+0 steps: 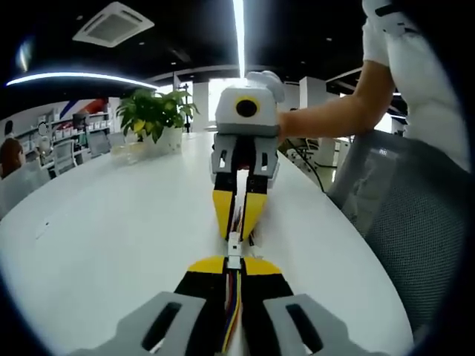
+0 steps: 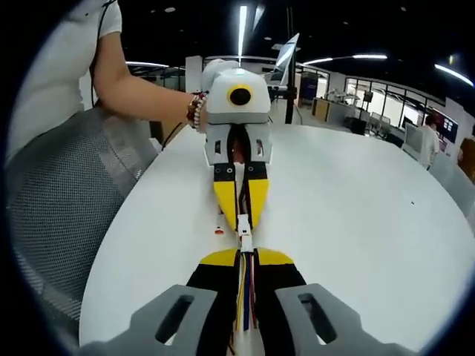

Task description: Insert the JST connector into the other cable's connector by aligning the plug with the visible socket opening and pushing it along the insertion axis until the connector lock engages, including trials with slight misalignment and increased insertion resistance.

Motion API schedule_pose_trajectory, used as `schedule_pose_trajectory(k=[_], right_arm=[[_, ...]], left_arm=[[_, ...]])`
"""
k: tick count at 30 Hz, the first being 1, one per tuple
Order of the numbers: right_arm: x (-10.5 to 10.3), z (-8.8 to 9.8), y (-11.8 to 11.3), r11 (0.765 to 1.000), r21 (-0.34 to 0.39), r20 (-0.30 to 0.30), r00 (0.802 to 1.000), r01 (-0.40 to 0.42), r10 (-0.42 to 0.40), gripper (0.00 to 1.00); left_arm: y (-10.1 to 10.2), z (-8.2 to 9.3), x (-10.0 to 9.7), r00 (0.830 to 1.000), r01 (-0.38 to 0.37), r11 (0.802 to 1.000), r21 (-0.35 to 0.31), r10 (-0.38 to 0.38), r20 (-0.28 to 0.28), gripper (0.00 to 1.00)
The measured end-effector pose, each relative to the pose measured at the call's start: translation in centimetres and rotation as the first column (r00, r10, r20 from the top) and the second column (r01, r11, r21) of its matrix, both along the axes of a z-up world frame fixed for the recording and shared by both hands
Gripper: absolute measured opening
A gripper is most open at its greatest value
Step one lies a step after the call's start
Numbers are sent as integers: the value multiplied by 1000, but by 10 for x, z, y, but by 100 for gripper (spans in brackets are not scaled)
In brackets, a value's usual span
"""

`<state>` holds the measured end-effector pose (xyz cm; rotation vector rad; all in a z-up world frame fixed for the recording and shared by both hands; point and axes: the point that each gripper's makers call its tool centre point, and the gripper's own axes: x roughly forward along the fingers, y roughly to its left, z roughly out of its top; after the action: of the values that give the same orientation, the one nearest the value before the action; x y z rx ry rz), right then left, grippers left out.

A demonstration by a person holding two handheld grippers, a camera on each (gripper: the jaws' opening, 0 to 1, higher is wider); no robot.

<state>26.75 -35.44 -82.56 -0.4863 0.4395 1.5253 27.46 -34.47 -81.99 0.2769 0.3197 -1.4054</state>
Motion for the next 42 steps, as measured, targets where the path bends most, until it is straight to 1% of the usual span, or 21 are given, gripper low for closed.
schedule_pose_trajectory(k=[3,9,16,23,32,36,39,42], right_arm=[[-3,-3,-1,1000,-15,-4,1000,-10,10,4],[-2,-1,1,1000,-7,0,1000,-9,9,4],[-1,-1,1,1000,-11,5,1000,-8,8,4],[0,0,1,1000,-14,12,1000,-9,9,4],[-1,-2,1,999,-39,22,999,-22,23,4],[-3,-5,1,997,-73,31,999,-34,36,4],[-4,-7,1,996,-81,28,999,-36,38,4],[-5,-6,1,996,-78,16,999,-33,34,4]], left_arm=[[0,-2,1,1000,-8,1000,10,7,9,0],[3,0,1,1000,-11,1000,3,11,5,0],[0,0,-2,1000,6,1000,3,-6,1,0],[0,-1,-2,1000,10,1000,23,-11,14,0],[0,-1,-2,1000,16,1000,27,-16,15,0],[-1,-3,-3,1000,20,999,33,-21,14,0],[-1,-5,-4,1000,24,999,39,-24,10,0],[-1,-5,-3,999,23,999,45,-24,23,0]])
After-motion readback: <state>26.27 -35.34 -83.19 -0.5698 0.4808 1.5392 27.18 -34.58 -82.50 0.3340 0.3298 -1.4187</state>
